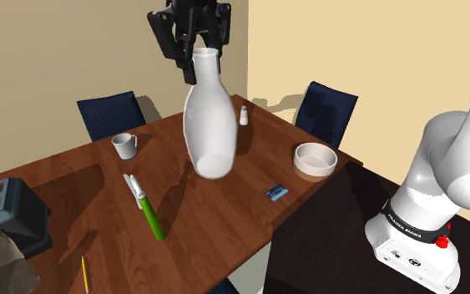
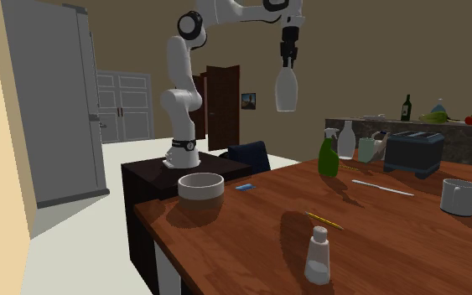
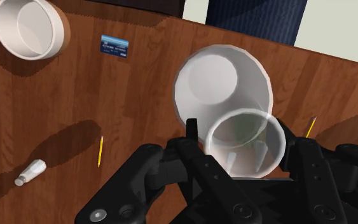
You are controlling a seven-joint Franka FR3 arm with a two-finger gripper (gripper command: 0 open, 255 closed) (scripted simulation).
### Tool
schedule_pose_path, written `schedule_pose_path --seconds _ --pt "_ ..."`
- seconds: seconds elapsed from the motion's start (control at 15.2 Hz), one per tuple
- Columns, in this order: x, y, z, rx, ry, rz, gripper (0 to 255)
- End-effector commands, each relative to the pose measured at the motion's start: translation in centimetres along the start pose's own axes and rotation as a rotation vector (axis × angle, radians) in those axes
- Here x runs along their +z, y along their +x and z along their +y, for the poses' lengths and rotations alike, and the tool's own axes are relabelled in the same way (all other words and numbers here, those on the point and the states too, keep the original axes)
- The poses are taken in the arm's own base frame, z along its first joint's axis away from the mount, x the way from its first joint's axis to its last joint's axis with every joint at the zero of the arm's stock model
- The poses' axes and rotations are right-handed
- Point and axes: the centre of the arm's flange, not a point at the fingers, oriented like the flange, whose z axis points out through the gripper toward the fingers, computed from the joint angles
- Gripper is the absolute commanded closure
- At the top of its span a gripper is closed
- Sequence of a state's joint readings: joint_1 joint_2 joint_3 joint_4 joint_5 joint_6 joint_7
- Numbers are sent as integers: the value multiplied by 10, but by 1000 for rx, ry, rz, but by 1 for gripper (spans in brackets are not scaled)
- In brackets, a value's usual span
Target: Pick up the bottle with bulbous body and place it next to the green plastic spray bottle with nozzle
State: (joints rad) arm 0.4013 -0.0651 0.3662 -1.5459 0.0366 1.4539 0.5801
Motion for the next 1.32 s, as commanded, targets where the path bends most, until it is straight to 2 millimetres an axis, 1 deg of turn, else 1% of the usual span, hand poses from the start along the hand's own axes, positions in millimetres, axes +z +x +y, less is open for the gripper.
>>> schedule_pose_path --seconds 0.0,0.4,1.25 --pt "1 -7 -25 2 0 1 255" --pt "0 -27 -102 2 0 1 255" --pt "69 -24 -103 2 0 1 255"
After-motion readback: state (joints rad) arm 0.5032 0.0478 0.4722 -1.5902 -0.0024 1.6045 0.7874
